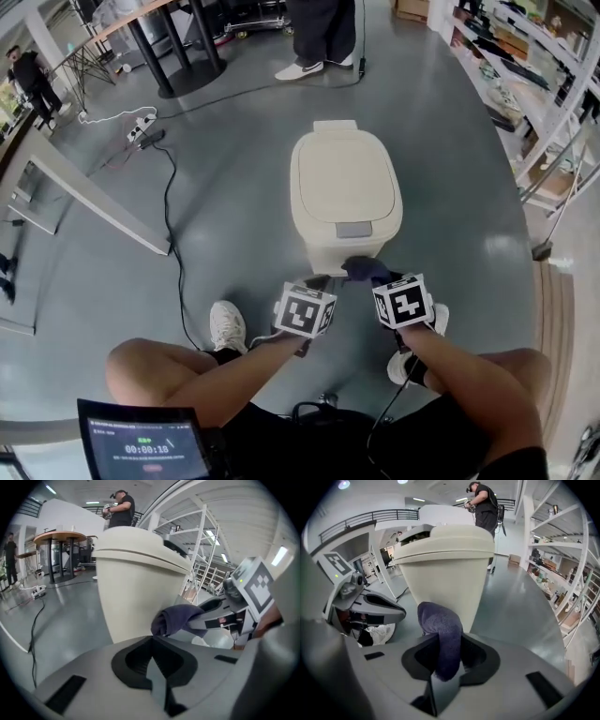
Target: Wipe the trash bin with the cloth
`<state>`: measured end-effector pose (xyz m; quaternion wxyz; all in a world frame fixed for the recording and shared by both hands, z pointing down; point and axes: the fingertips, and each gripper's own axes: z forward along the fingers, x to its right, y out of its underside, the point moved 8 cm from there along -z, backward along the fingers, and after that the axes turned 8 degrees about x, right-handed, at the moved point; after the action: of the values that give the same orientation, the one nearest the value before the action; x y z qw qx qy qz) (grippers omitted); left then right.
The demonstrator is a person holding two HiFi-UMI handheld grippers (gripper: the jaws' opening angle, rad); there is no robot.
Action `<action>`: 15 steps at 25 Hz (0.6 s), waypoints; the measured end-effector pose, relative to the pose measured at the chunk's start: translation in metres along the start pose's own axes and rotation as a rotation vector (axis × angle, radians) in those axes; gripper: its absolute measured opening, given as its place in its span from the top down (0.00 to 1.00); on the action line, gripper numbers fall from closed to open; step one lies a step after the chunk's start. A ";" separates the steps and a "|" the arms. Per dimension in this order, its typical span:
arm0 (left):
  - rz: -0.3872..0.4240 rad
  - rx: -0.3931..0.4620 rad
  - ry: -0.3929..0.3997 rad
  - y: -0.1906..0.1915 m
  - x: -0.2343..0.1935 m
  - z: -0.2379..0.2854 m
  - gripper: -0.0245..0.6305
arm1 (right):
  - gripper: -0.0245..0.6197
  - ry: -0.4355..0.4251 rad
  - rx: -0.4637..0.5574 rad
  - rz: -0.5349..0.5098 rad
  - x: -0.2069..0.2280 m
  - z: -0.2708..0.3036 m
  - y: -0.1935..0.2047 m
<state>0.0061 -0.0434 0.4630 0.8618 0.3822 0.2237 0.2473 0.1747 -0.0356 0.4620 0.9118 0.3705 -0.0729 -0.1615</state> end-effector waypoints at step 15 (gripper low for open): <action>-0.146 0.077 -0.149 0.016 -0.068 -0.041 0.97 | 0.82 -0.175 -0.014 -0.060 -0.078 0.058 -0.029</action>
<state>-0.0746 -0.0523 0.4639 0.8766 0.4148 0.1955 0.1459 0.0798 -0.0659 0.4822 0.8992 0.3506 -0.1399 -0.2211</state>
